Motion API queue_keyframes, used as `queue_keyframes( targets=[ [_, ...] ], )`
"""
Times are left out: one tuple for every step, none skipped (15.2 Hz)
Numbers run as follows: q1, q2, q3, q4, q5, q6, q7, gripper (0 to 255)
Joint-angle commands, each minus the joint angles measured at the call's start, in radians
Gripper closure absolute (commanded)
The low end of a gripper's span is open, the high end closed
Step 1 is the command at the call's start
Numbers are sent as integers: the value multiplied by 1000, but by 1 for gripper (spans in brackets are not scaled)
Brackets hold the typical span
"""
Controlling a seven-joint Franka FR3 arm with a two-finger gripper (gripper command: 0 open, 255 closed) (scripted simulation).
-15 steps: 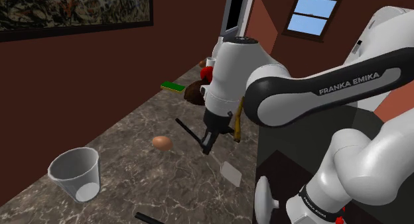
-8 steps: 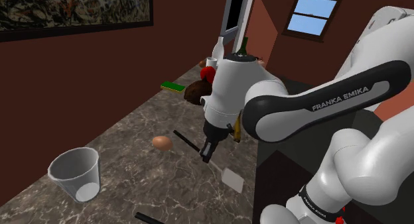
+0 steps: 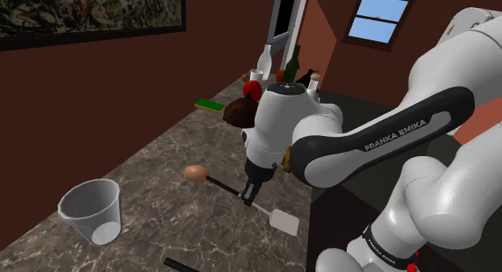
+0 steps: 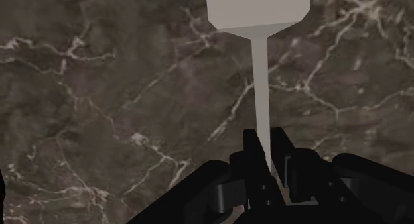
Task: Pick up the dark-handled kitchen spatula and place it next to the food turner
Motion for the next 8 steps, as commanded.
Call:
queue_keyframes(
  targets=[
    [-1,4,1,-1,-1,5,1,255],
    [-1,4,1,-1,-1,5,1,255],
    [-1,4,1,-1,-1,5,1,255],
    [-1,4,1,-1,-1,5,1,255],
    [-1,4,1,0,-1,5,1,255],
    [-1,4,1,0,-1,5,1,255],
    [-1,4,1,0,-1,5,1,0],
    [-1,4,1,0,-1,5,1,0]
  ],
)
